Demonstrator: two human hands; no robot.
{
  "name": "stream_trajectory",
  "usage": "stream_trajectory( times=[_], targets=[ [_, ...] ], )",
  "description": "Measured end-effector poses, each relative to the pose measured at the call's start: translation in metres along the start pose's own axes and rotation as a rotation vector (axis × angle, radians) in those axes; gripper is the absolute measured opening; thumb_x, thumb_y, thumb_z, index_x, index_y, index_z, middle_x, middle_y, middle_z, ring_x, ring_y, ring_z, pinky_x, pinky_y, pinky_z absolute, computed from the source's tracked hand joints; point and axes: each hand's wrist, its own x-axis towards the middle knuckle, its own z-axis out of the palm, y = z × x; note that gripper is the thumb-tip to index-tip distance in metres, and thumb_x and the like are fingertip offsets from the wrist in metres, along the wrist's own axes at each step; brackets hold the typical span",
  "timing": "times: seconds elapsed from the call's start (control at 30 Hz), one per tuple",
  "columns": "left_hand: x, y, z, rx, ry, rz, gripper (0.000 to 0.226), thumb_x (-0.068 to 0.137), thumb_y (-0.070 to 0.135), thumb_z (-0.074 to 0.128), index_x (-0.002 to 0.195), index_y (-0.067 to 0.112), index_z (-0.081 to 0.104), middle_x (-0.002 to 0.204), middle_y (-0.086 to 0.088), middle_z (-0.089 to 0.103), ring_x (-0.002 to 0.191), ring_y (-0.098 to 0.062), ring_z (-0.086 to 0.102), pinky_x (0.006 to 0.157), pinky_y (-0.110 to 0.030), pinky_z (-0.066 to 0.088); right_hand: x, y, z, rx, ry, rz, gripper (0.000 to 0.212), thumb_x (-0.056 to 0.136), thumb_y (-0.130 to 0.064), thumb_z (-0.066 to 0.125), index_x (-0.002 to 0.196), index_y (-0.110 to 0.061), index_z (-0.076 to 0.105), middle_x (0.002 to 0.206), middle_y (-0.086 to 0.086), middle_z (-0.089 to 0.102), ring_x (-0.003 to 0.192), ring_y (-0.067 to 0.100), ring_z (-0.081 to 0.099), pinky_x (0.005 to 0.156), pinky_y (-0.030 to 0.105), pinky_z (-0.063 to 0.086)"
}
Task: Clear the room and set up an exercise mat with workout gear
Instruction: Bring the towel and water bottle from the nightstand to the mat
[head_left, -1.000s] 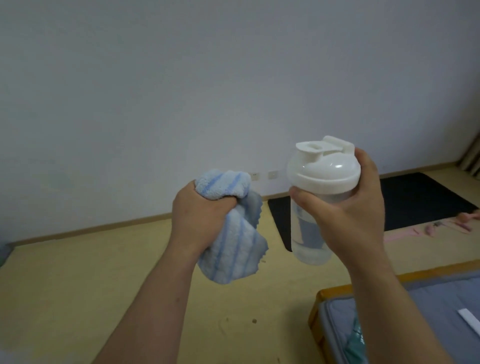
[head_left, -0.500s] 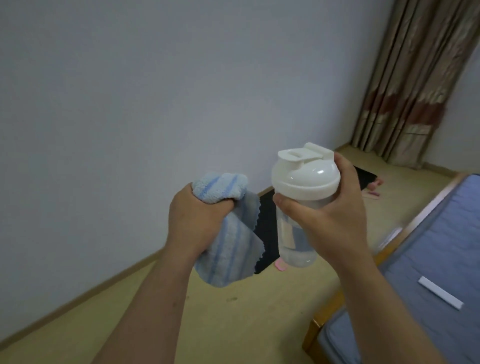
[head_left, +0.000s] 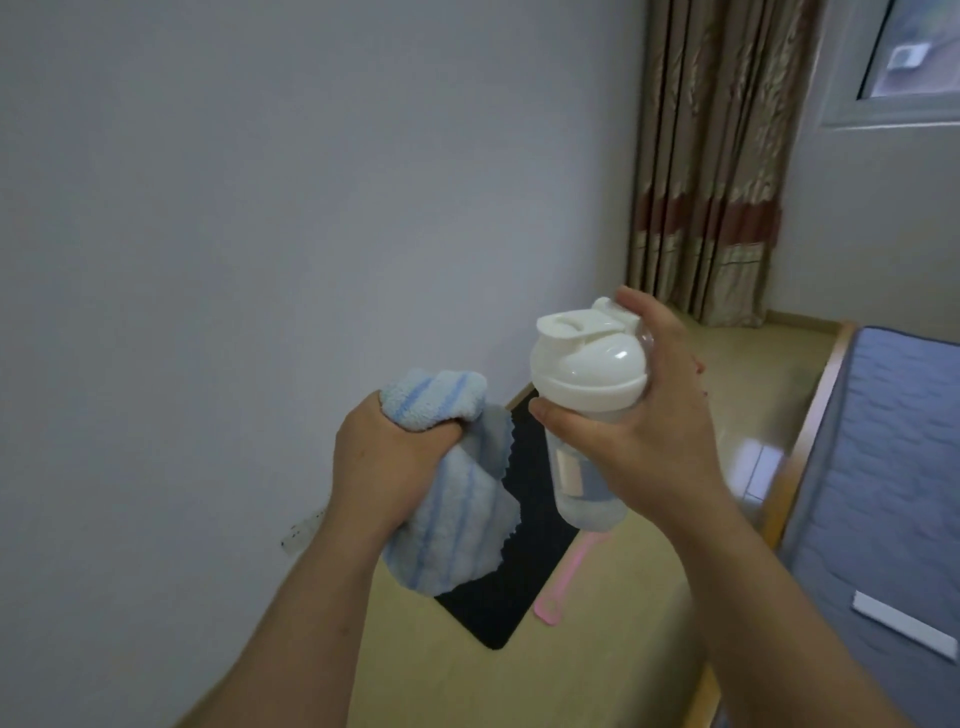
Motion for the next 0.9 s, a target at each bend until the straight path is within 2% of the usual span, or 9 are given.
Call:
stream_trajectory(
  times=[0.03, 0.1, 0.13, 0.23, 0.33, 0.5, 0.63, 0.73, 0.9],
  targets=[
    [0.013, 0.001, 0.006, -0.003, -0.011, 0.006, 0.026, 0.073, 0.040, 0.086, 0.085, 0.034, 0.063, 0.085, 0.019, 0.069, 0.078, 0.007, 0.064, 0.064, -0.013, 0.047, 0.011, 0.006, 0.003, -0.023, 0.009, -0.008, 0.101, 0.059, -0.034, 0.095, 0.142, -0.043, 0.038, 0.136, -0.013, 0.049, 0.117, -0.008, 0.045, 0.097, 0.010, 0.040],
    [0.040, 0.002, 0.019, -0.013, -0.039, 0.020, 0.027, 0.073, 0.039, 0.086, 0.084, 0.036, 0.061, 0.086, 0.020, 0.067, 0.079, 0.008, 0.062, 0.063, -0.011, 0.044, 0.032, 0.022, 0.010, -0.044, 0.024, -0.024, 0.101, 0.060, -0.034, 0.095, 0.142, -0.042, 0.037, 0.137, -0.011, 0.048, 0.120, 0.003, 0.049, 0.101, 0.027, 0.046],
    [0.057, 0.003, 0.027, -0.015, -0.054, 0.030, 0.028, 0.073, 0.038, 0.086, 0.084, 0.037, 0.060, 0.087, 0.020, 0.066, 0.080, 0.007, 0.062, 0.063, -0.011, 0.044, 0.044, 0.030, 0.014, -0.055, 0.030, -0.035, 0.100, 0.061, -0.034, 0.095, 0.142, -0.043, 0.037, 0.137, -0.010, 0.048, 0.121, 0.006, 0.050, 0.100, 0.031, 0.047],
    [0.105, 0.003, 0.050, -0.024, -0.087, 0.058, 0.026, 0.074, 0.040, 0.084, 0.085, 0.037, 0.060, 0.087, 0.020, 0.066, 0.079, 0.006, 0.062, 0.063, -0.011, 0.043, 0.074, 0.055, 0.023, -0.150, 0.022, -0.078, 0.092, 0.065, -0.039, 0.092, 0.139, -0.044, 0.037, 0.138, -0.008, 0.043, 0.119, -0.001, 0.044, 0.096, 0.012, 0.040],
    [0.158, -0.001, 0.075, -0.063, -0.135, 0.077, 0.024, 0.073, 0.039, 0.085, 0.085, 0.035, 0.065, 0.084, 0.018, 0.069, 0.076, 0.006, 0.065, 0.064, -0.014, 0.047, 0.107, 0.079, 0.036, -0.248, 0.044, -0.091, 0.080, 0.070, -0.045, 0.085, 0.135, -0.050, 0.038, 0.139, -0.006, 0.039, 0.118, 0.003, 0.041, 0.091, 0.005, 0.037],
    [0.252, 0.000, 0.119, -0.122, -0.229, 0.136, 0.024, 0.073, 0.037, 0.086, 0.082, 0.037, 0.064, 0.083, 0.019, 0.069, 0.077, 0.003, 0.065, 0.065, -0.017, 0.048, 0.166, 0.116, 0.061, -0.372, 0.044, -0.057, 0.076, 0.074, -0.048, 0.082, 0.132, -0.058, 0.034, 0.145, -0.008, 0.030, 0.120, 0.016, 0.042, 0.093, 0.037, 0.053],
    [0.315, 0.008, 0.160, -0.163, -0.286, 0.160, 0.023, 0.074, 0.039, 0.084, 0.087, 0.034, 0.066, 0.089, 0.015, 0.070, 0.084, -0.004, 0.067, 0.076, -0.028, 0.055, 0.204, 0.142, 0.066, -0.467, 0.094, -0.032, 0.078, 0.076, -0.048, 0.081, 0.131, -0.064, 0.028, 0.146, -0.009, 0.029, 0.117, 0.006, 0.039, 0.086, 0.017, 0.045],
    [0.345, 0.017, 0.198, -0.193, -0.362, 0.145, 0.024, 0.075, 0.041, 0.083, 0.089, 0.031, 0.068, 0.088, 0.013, 0.071, 0.084, -0.006, 0.067, 0.078, -0.033, 0.057, 0.226, 0.163, 0.059, -0.542, 0.161, 0.014, 0.080, 0.074, -0.049, 0.083, 0.134, -0.057, 0.031, 0.146, -0.006, 0.031, 0.118, 0.009, 0.040, 0.086, 0.018, 0.046],
    [0.379, 0.039, 0.272, -0.251, -0.454, 0.181, 0.029, 0.072, 0.042, 0.085, 0.095, 0.031, 0.070, 0.092, 0.015, 0.073, 0.087, -0.001, 0.068, 0.080, -0.030, 0.057, 0.261, 0.203, 0.029, -0.624, 0.270, 0.063, 0.079, 0.072, -0.054, 0.082, 0.138, -0.046, 0.040, 0.142, -0.004, 0.035, 0.114, 0.007, 0.041, 0.082, 0.015, 0.042]
  ],
)
